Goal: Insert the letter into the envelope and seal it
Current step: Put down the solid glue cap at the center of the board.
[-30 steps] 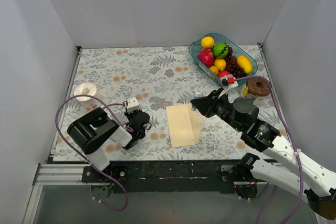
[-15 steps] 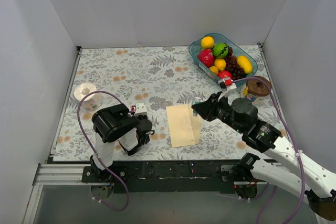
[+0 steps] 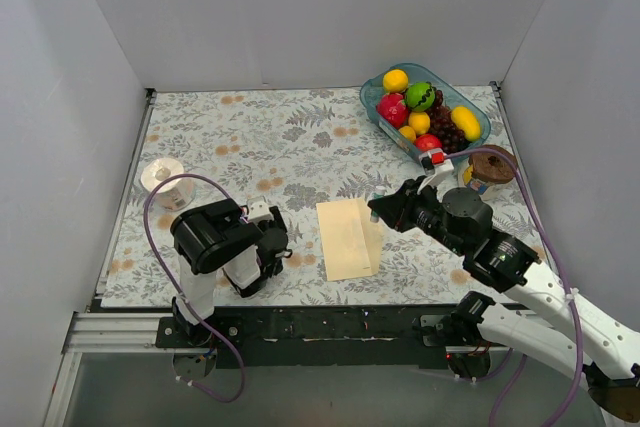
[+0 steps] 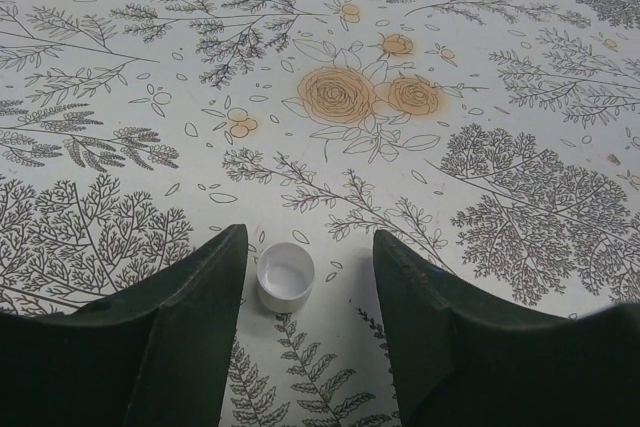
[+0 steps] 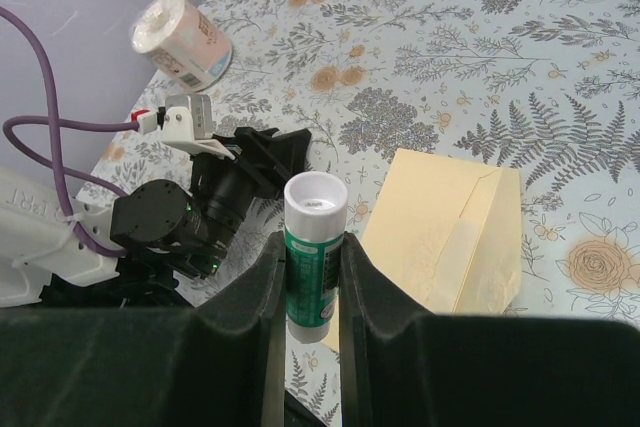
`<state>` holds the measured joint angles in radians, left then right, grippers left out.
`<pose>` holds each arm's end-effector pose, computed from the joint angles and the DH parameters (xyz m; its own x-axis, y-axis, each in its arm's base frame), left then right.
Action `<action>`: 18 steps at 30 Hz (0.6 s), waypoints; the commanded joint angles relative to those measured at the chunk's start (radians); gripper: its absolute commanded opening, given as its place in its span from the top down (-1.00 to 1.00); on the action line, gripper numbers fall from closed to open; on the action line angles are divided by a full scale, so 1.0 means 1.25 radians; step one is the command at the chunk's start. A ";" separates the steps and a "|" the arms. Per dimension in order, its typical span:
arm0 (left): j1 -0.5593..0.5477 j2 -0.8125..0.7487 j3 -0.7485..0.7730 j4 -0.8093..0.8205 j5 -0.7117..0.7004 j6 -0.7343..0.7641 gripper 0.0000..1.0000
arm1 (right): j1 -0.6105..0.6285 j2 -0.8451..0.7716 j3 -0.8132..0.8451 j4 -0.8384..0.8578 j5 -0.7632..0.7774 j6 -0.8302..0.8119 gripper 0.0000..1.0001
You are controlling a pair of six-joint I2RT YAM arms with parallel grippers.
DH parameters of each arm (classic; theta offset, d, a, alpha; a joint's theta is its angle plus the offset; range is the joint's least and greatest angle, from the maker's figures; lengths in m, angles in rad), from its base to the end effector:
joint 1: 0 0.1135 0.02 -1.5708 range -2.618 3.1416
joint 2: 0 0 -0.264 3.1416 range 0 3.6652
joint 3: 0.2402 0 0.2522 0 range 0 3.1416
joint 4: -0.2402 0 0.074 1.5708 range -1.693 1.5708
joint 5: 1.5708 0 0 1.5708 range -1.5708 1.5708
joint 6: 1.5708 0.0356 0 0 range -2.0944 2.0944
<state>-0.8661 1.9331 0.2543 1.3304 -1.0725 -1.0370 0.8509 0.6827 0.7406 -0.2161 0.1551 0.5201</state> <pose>0.1743 -0.1568 0.0793 0.0345 -0.6757 -0.7364 -0.2773 0.7015 -0.6566 0.1123 0.1197 0.3369 -0.4093 0.2779 -0.8690 -0.5057 0.7237 0.4697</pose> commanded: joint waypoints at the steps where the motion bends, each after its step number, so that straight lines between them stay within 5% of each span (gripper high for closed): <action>1: -0.002 -0.039 -0.011 -0.053 0.015 -0.055 -0.09 | 0.000 -0.002 0.027 0.012 0.016 -0.001 0.97; 5: -0.002 -0.192 0.003 -0.172 0.028 -0.064 -0.28 | 0.000 -0.006 0.027 0.010 0.034 -0.001 0.97; 11: 0.019 -0.514 0.177 -0.588 0.075 -0.094 -0.76 | -0.001 -0.016 0.028 0.013 0.072 -0.001 0.97; 18: 0.087 -0.662 0.405 -0.912 0.192 -0.099 -0.96 | -0.001 -0.031 0.016 0.029 0.099 -0.006 0.97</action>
<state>-0.8055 1.1770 0.6411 0.5224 -0.9298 -1.1511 0.8509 0.6693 0.7406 -0.2359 0.2371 0.5198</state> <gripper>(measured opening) 0.968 0.243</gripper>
